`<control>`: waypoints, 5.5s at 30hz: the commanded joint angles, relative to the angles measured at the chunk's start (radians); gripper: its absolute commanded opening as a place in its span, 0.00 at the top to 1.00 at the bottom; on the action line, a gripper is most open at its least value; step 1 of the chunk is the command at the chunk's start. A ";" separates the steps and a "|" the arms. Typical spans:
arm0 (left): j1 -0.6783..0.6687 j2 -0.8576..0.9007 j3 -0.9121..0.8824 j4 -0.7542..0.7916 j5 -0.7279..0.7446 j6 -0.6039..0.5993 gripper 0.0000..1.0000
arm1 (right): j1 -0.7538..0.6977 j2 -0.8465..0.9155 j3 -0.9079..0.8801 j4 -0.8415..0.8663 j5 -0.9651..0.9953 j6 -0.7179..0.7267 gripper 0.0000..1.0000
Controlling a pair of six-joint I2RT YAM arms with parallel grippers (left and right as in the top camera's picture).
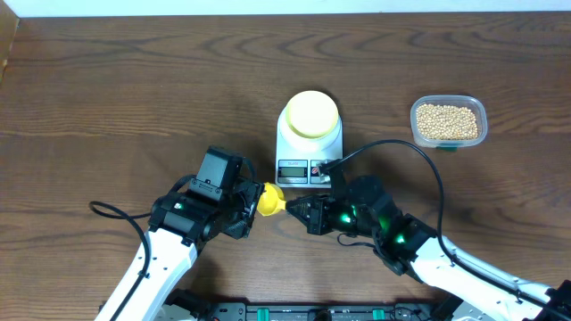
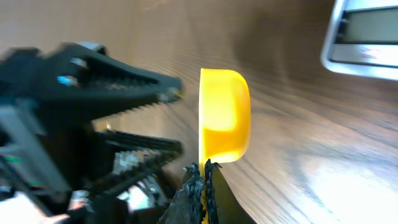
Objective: Scoop item into bowl and weigh 50g on scale
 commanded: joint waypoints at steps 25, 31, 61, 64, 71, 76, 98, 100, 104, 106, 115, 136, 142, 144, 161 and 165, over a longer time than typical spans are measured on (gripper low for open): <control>-0.004 0.004 0.009 -0.004 -0.128 0.053 0.38 | -0.161 -0.669 0.011 -0.596 0.047 -0.253 0.99; -0.004 0.004 0.009 -0.003 -0.127 0.053 0.38 | -0.167 -0.706 0.011 -0.769 0.204 -0.340 0.99; -0.004 0.004 0.010 -0.022 -0.066 0.222 0.75 | -0.376 -0.700 0.310 -1.220 0.543 -0.481 0.99; -0.006 0.004 0.009 -0.019 -0.034 0.261 0.93 | -0.376 -0.700 0.310 -1.232 0.543 -0.481 0.99; -0.145 0.004 0.010 0.084 -0.096 0.403 0.93 | -0.376 -0.700 0.310 -1.224 0.583 -0.481 0.99; -0.282 0.017 0.009 0.132 -0.266 0.407 0.93 | -0.376 -0.700 0.310 -1.196 0.590 -0.481 0.99; -0.410 0.471 0.010 0.682 -0.372 0.548 0.93 | -0.376 -0.700 0.309 -1.151 0.593 -0.481 0.99; -0.410 0.494 0.010 0.700 -0.372 0.547 0.93 | -0.376 -0.700 0.309 -1.152 0.593 -0.481 0.99; -0.394 0.529 0.010 0.716 -0.404 0.547 0.93 | -0.376 -0.700 0.309 -1.152 0.593 -0.481 0.99; -0.376 0.536 0.010 0.726 -0.405 0.543 0.93 | -0.376 -0.700 0.309 -1.152 0.593 -0.481 0.99; -0.338 0.551 0.010 0.818 -0.380 0.539 0.93 | -0.376 -0.695 0.307 -1.152 0.593 -0.481 0.99; -0.338 0.566 0.009 0.828 -0.367 0.535 0.93 | -0.376 -0.658 0.306 -1.152 0.593 -0.481 0.99; -0.340 0.599 0.009 0.839 -0.341 0.525 0.93 | -0.376 -0.658 0.306 -1.152 0.593 -0.481 0.99; -0.340 0.602 0.009 0.843 -0.340 0.525 0.93 | -0.376 -0.658 0.306 -1.153 0.593 -0.481 0.99; -0.340 0.639 0.009 0.853 -0.341 0.525 0.92 | -0.376 -0.658 0.306 -1.152 0.593 -0.481 0.99; -0.340 0.643 0.009 0.854 -0.341 0.525 0.93 | -0.376 -0.658 0.306 -1.152 0.593 -0.481 0.99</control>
